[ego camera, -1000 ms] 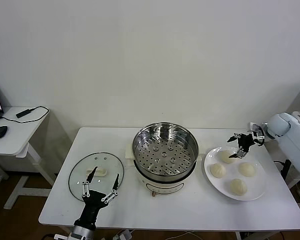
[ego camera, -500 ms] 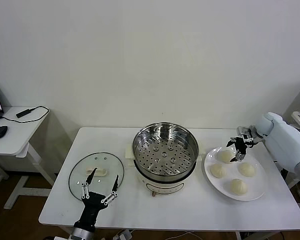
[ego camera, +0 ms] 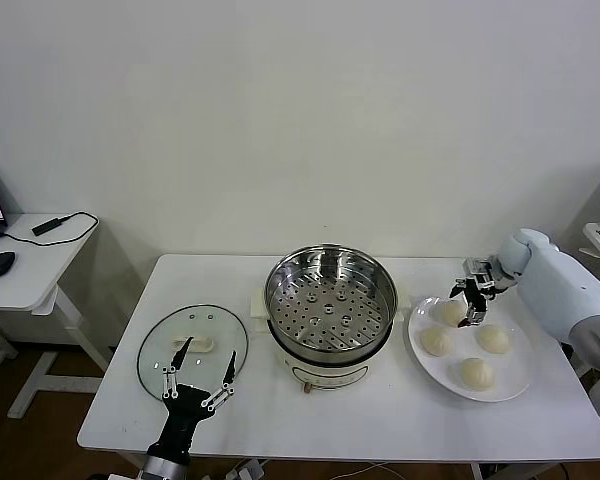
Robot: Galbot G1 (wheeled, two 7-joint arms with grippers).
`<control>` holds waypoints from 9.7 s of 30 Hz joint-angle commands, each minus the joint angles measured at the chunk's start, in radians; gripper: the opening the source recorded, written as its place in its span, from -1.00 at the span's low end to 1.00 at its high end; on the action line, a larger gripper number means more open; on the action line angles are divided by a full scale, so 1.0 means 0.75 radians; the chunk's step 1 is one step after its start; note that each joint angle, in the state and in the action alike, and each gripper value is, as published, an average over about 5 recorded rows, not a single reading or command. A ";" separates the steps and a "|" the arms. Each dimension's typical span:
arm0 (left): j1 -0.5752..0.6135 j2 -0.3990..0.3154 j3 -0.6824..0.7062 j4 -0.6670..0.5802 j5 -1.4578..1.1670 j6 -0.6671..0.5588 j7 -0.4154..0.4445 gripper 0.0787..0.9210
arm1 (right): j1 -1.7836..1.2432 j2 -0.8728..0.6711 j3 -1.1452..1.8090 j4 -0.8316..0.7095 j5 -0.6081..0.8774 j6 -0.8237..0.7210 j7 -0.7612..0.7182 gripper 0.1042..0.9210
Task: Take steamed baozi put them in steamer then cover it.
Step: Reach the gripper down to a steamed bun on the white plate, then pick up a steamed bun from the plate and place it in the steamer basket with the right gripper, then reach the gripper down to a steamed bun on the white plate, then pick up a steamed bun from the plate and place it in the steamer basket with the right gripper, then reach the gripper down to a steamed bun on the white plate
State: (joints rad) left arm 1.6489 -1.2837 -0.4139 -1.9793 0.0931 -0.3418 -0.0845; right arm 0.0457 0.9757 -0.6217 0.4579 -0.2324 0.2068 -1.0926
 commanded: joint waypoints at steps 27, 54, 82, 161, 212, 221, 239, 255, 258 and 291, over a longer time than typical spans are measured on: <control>-0.004 0.004 0.008 -0.039 0.000 -0.006 -0.006 0.77 | 0.498 -0.274 -0.402 0.807 0.251 0.248 -0.075 0.36; 0.032 0.006 -0.015 -0.090 -0.006 -0.023 -0.020 0.77 | 0.497 0.208 -0.562 0.962 -0.211 0.584 -0.020 0.34; 0.030 0.003 -0.029 -0.085 -0.012 -0.040 -0.030 0.77 | 0.381 0.325 -0.523 0.767 -0.327 0.636 0.020 0.57; 0.018 0.003 -0.021 -0.069 -0.008 -0.043 -0.048 0.77 | 0.178 -0.245 -0.760 0.634 0.640 -0.305 0.093 0.53; 0.012 0.025 -0.004 -0.140 -0.017 -0.042 -0.071 0.77 | 0.896 0.504 -1.290 0.907 1.244 -0.646 0.061 0.34; 0.010 0.023 -0.014 -0.128 -0.019 -0.051 -0.075 0.77 | 0.820 0.573 -1.295 0.850 1.228 -0.655 0.092 0.34; 0.010 0.021 -0.025 -0.124 -0.023 -0.050 -0.079 0.77 | 0.737 0.576 -1.270 0.827 1.207 -0.652 0.150 0.67; 0.002 0.024 -0.004 -0.132 -0.019 -0.044 -0.078 0.77 | 1.061 0.011 -1.184 1.262 1.021 -0.600 -0.078 0.76; 0.000 0.022 0.005 -0.135 -0.014 -0.042 -0.078 0.77 | 1.121 -0.160 -1.206 1.316 0.931 -0.550 -0.146 0.76; 0.035 -0.003 -0.014 -0.135 0.033 -0.039 -0.084 0.77 | 0.276 -0.591 -0.924 0.976 0.590 -0.375 0.006 0.76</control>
State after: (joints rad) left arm 1.6742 -1.2863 -0.4242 -2.0812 0.1163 -0.3706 -0.1467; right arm 0.3883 0.5592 -1.3859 1.2309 0.2330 -0.0845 -1.1112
